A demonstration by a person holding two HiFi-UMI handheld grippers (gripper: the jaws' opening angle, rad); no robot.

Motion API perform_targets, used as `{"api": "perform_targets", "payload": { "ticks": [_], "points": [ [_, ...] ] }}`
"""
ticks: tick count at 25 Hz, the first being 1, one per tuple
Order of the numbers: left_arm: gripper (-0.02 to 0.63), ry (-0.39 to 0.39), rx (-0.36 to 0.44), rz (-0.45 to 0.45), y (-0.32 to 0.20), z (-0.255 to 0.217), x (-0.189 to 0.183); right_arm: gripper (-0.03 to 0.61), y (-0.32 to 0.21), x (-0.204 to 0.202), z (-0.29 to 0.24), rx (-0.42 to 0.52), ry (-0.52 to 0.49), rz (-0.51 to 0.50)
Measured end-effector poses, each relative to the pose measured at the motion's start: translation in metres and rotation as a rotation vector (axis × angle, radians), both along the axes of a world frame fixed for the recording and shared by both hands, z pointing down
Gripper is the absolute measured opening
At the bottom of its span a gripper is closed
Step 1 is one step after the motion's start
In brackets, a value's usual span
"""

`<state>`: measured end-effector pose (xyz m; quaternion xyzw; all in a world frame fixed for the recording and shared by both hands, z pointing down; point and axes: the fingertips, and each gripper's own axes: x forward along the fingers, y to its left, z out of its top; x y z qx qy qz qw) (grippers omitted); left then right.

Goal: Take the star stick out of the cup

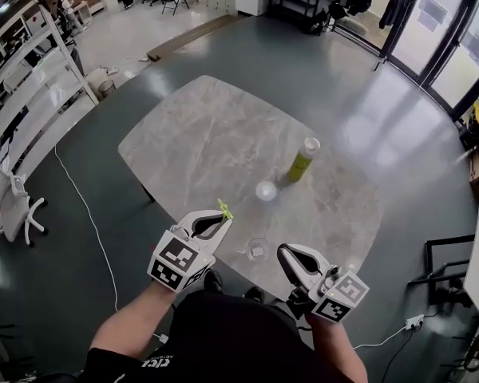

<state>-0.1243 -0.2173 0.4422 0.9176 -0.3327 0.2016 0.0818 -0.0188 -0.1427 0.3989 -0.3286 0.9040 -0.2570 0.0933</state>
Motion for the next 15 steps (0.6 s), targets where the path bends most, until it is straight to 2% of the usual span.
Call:
{"api": "perform_targets", "payload": {
  "ticks": [7,15],
  "points": [
    [0.018,0.023,-0.042,-0.02,-0.013,0.023,-0.023,0.014,-0.013,-0.023,-0.009,-0.007,0.055,-0.016],
    [0.018,0.03,-0.09,-0.023,-0.03,0.063,-0.032,0.014,-0.018,-0.046,-0.002,-0.067,0.117,-0.046]
  ]
}}
